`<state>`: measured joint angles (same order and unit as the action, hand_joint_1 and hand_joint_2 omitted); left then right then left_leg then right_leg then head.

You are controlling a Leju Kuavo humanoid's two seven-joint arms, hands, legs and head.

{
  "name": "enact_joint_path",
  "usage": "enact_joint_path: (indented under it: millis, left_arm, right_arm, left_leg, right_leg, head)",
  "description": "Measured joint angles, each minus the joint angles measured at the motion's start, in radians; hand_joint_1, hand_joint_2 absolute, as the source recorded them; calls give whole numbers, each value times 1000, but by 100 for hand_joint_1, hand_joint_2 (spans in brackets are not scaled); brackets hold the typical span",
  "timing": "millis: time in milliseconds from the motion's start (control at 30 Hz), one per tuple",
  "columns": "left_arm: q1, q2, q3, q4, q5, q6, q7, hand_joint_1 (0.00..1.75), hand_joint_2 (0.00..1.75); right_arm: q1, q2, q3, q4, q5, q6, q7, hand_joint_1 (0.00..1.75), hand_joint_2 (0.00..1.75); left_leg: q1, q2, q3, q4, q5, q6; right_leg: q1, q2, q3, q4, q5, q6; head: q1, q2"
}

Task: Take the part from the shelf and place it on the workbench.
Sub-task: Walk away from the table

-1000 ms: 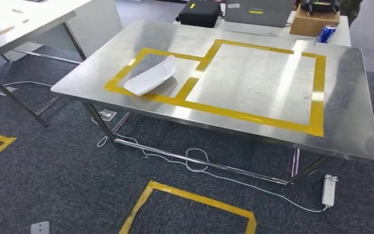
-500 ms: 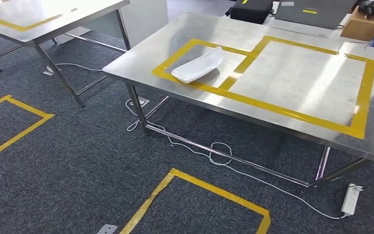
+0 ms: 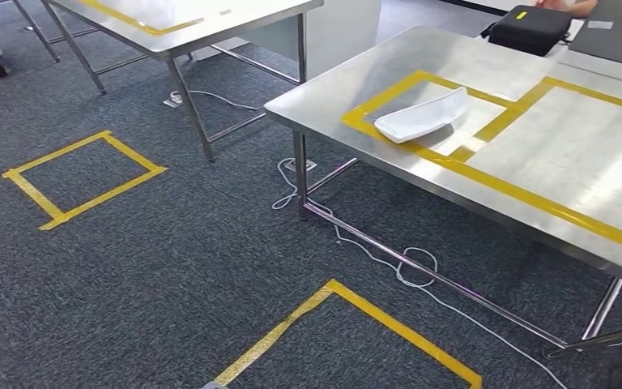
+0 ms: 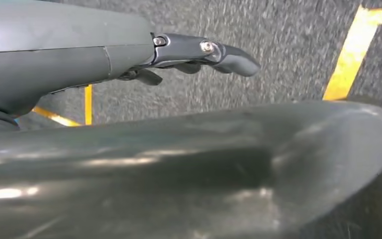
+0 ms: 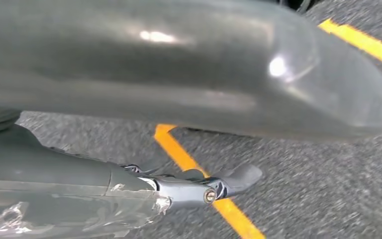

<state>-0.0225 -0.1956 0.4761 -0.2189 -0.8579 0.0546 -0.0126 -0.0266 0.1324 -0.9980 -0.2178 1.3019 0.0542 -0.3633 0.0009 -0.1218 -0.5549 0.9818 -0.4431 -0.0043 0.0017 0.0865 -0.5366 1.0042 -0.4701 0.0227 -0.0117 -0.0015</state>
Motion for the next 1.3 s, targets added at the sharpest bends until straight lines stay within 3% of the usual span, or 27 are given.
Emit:
enact_joint_path:
  millis: [33,100,167,233,267,333,400,467,533,600,667,700,733,767,800,833,900,967,1033,1067,1133,1167,1200,1267,1300]
  left_arm:
    - [1,-1,0,0,1,3,0,0,0]
    - [1,-1,0,1,3,7,0,0,0]
    - [-1,-2,1,1,7,12,-3,0,0]
    - [0,-2,2,1,14,18,-7,0,0]
    - [1,-2,2,1,17,20,-8,0,0]
    - [4,-1,3,1,20,22,-10,0,0]
    - [1,-2,3,1,20,23,-11,0,87]
    - [-2,-4,4,1,20,24,-12,0,175]
    - [0,-5,4,1,20,25,-13,0,175]
    - [3,-5,6,2,21,26,-13,0,175]
    - [1,-6,9,2,21,26,-13,0,175]
    - [0,-7,10,2,22,26,-13,0,175]
    - [0,-7,13,2,23,26,-13,0,175]
    - [0,-7,16,2,25,26,-13,0,175]
    - [1,-8,20,2,27,26,-13,0,175]
    - [1,-8,23,2,29,26,-13,0,175]
    - [0,-8,28,2,31,26,-14,0,175]
    - [-1,-8,30,2,32,26,-14,0,175]
    - [1,-7,33,2,33,26,-16,0,175]
    - [2,-7,35,2,33,25,-17,0,175]
    - [0,-5,38,2,36,24,-21,0,175]
    - [-3,-3,41,2,38,23,-23,0,131]
    - [-6,-2,44,2,39,22,-26,0,87]
    - [-8,1,50,2,40,20,-30,0,0]
    - [-7,1,52,2,40,20,-31,0,0]
  right_arm:
    - [0,0,0,0,1,-1,0,0,0]
    - [0,-2,1,0,3,-2,0,0,0]
    - [4,-3,1,0,4,-4,-1,0,0]
    - [9,-3,1,0,6,-7,-1,0,0]
    - [10,-3,1,0,6,-8,-1,0,0]
    - [9,-3,1,0,6,-10,0,0,0]
    - [9,-3,1,0,4,-13,0,0,0]
    - [7,-4,1,0,2,-16,3,0,0]
    - [2,-3,1,0,-1,-20,7,0,0]
    - [-5,-2,1,0,-3,-25,11,0,0]
    - [-6,0,1,0,-4,-30,12,0,0]
    - [-5,0,1,0,-5,-33,12,0,0]
    - [-4,1,1,0,-5,-36,12,0,0]
    - [-4,1,1,1,-5,-39,13,0,0]
    - [-4,1,1,1,-4,-44,13,0,0]
    - [-5,2,1,1,-4,-47,13,0,0]
    - [-7,2,1,1,-3,-52,13,0,0]
    - [-8,4,1,1,-2,-54,14,0,0]
    - [-11,6,1,2,0,-59,16,0,0]
    - [-12,7,1,2,1,-62,16,0,0]
    - [-14,13,1,2,2,-69,17,0,0]
    - [-14,15,1,2,3,-72,18,0,0]
    - [-13,17,1,2,3,-76,19,0,0]
    - [-13,20,1,2,4,-82,21,0,0]
    - [-15,21,1,2,4,-84,22,0,0]
  left_leg:
    - [1,2,-5,2,0,-6]
    - [0,42,-29,42,-29,-16]
    - [1,92,-89,161,-98,-27]
    - [5,106,-144,270,-137,-37]
    - [8,109,-146,278,-129,-41]
    - [11,129,-91,182,-69,-45]
    - [11,177,-14,50,-20,-44]
    - [8,193,12,-2,-10,-29]
    - [6,169,6,-3,-7,-10]
    - [8,148,3,-4,-2,3]
    - [8,126,1,-5,2,12]
    - [6,113,-1,-5,3,14]
    - [5,100,-2,-4,4,16]
    - [4,85,-2,-4,5,16]
    - [3,71,-2,-4,6,16]
    - [4,55,-1,-4,7,14]
    - [4,29,-3,-2,9,8]
    - [5,8,-10,-1,13,-3]
    - [10,-7,-17,-2,18,-18]
    - [9,5,-22,8,14,-23]
    - [6,56,-54,79,-31,-31]
    - [3,85,-83,139,-66,-33]
    - [3,98,-114,205,-101,-36]
    - [3,105,-146,282,-128,-37]
    - [3,108,-135,269,-112,-37]
  right_leg:
    - [-1,-12,2,-5,4,-3]
    - [-5,-39,5,-17,13,-11]
    - [-6,-71,4,-22,16,-15]
    - [-7,-106,2,-22,15,-15]
    - [-7,-121,1,-22,15,-15]
    - [-10,-148,3,-21,12,-9]
    - [-6,-169,4,-16,6,3]
    - [-2,-189,5,-10,1,16]
    - [-5,-202,10,-9,-2,28]
    - [-11,-163,-4,29,-32,38]
    - [-13,-107,-57,150,-99,41]
    - [-12,-96,-91,222,-130,40]
    - [-12,-91,-117,275,-145,39]
    - [-12,-89,-127,293,-141,37]
    - [-12,-87,-118,267,-116,35]
    - [-13,-78,-89,204,-78,33]
    - [-18,-33,-26,64,-22,29]
    - [-20,-3,1,7,-11,25]
    - [-16,-20,3,3,-7,14]
    - [-15,-30,3,1,-4,7]
    - [-14,-58,5,-6,2,-6]
    - [-12,-73,5,-7,2,-9]
    - [-10,-90,4,-7,1,-12]
    - [-7,-122,3,-7,0,-13]
    - [-7,-136,3,-7,0,-13]
  head:
    - [0,0]
    - [-5,0]
    - [-11,0]
    - [-11,0]
    - [-11,0]
    - [-11,0]
    - [-14,0]
    - [-12,0]
    - [-9,0]
    - [-6,0]
    - [-1,0]
    - [1,0]
    - [1,0]
    - [2,0]
    - [2,0]
    - [2,0]
    - [2,0]
    - [2,0]
    - [1,0]
    - [0,0]
    - [-5,0]
    - [-8,0]
    - [-10,0]
    - [-10,0]
    - [-10,0]
